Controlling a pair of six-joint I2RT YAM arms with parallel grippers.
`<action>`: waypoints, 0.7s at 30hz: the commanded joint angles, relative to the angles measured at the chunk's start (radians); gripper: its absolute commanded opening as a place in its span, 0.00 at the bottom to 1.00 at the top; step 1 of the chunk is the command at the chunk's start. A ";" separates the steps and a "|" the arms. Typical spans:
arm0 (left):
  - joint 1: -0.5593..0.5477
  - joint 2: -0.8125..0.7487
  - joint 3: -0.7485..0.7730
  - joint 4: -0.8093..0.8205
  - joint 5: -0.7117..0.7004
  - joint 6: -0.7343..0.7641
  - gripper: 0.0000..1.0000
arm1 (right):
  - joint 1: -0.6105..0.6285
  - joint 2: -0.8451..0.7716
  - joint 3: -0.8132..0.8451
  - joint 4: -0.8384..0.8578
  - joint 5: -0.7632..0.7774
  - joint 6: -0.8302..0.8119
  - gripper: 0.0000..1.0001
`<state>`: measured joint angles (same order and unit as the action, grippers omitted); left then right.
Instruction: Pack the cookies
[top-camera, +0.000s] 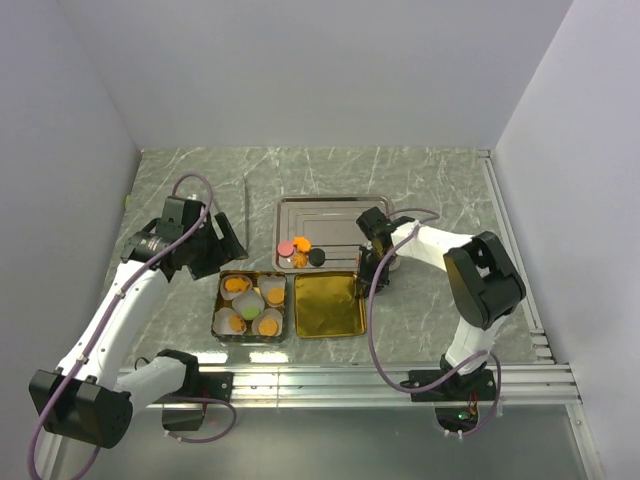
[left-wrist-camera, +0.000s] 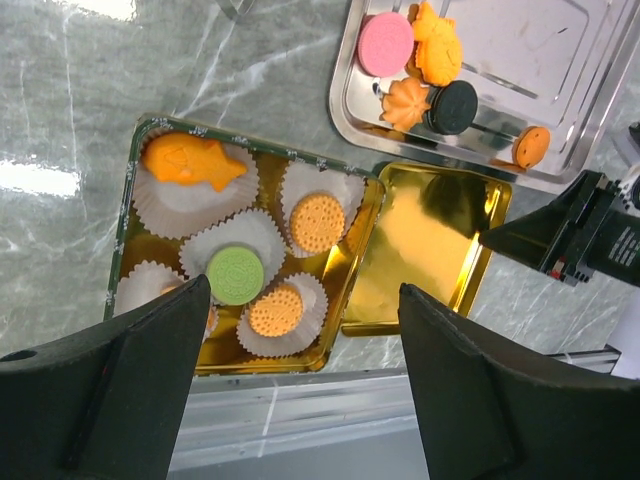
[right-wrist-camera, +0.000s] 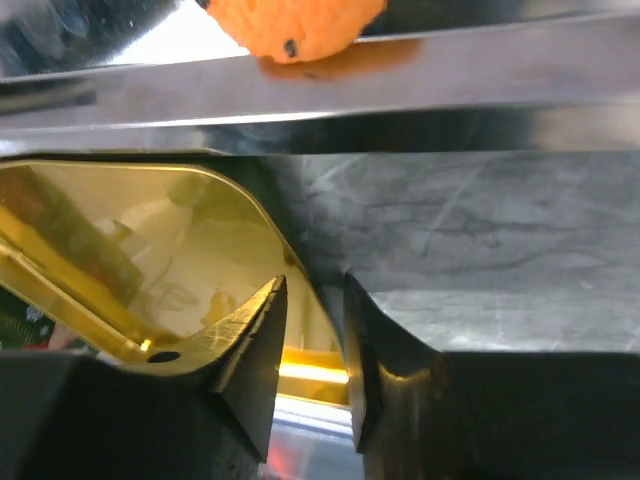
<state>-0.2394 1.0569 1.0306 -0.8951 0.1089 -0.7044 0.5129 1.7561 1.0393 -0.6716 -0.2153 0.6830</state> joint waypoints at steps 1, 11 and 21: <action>0.003 -0.032 0.006 -0.011 0.017 0.002 0.82 | 0.010 0.039 0.037 0.021 0.030 0.015 0.31; 0.003 -0.060 0.043 -0.085 0.051 0.049 0.82 | 0.030 -0.023 0.065 -0.124 0.111 0.078 0.00; 0.002 -0.149 -0.015 -0.007 0.158 0.037 0.81 | 0.026 -0.263 0.260 -0.408 0.214 0.049 0.00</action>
<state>-0.2390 0.9356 1.0313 -0.9592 0.2062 -0.6743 0.5426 1.5684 1.2209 -0.9726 -0.0578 0.7418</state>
